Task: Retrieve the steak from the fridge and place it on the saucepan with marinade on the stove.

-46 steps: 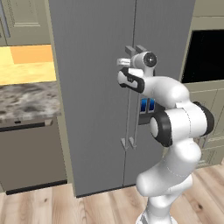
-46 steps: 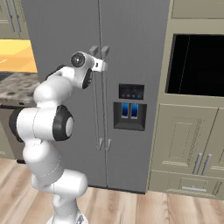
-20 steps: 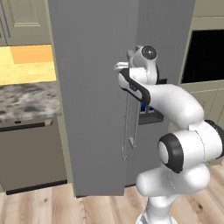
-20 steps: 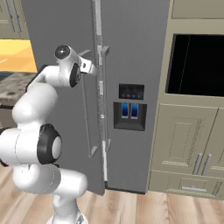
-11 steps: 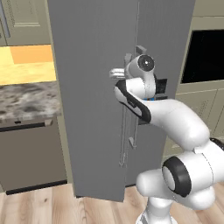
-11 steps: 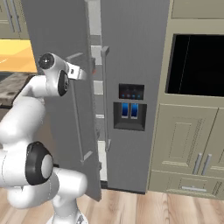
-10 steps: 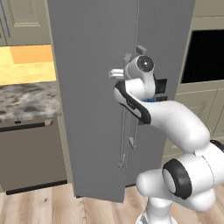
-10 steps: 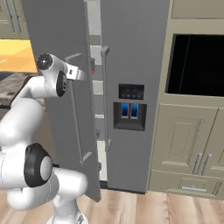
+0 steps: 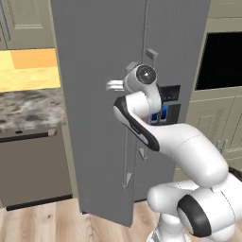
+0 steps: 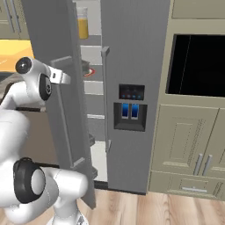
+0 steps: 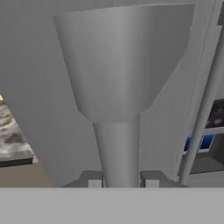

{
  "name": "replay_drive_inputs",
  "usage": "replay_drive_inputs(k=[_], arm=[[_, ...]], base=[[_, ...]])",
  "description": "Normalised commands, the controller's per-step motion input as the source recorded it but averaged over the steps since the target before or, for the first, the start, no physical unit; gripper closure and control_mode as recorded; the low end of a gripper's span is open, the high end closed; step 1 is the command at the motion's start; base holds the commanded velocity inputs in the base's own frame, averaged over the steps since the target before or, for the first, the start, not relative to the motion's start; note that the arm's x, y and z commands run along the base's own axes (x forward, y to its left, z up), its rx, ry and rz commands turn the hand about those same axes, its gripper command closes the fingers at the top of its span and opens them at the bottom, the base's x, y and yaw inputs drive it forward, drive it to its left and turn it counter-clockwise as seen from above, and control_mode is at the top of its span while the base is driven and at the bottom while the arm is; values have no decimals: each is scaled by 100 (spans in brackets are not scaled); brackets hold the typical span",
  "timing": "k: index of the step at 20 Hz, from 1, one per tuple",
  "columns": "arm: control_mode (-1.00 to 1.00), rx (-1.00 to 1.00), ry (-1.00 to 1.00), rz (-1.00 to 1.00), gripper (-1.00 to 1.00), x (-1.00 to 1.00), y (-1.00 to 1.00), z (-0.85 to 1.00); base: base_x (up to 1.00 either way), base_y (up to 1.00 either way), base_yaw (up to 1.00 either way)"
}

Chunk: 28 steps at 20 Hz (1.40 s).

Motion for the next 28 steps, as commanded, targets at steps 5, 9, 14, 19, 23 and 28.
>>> replay_drive_inputs(k=[5,9,14,19,23,28], arm=[[-100,0,3,0,100,-38,54,-17],[-100,0,1,0,100,-39,40,-15],[-100,0,3,0,100,-39,40,-14],[-100,0,3,0,100,-39,36,-12],[-100,0,-1,4,-100,-50,3,0],[-100,0,-8,22,-100,-100,-23,0]], base=[[0,0,0],[0,0,0],[0,0,0],[0,0,0],[0,0,0],[0,0,0]])
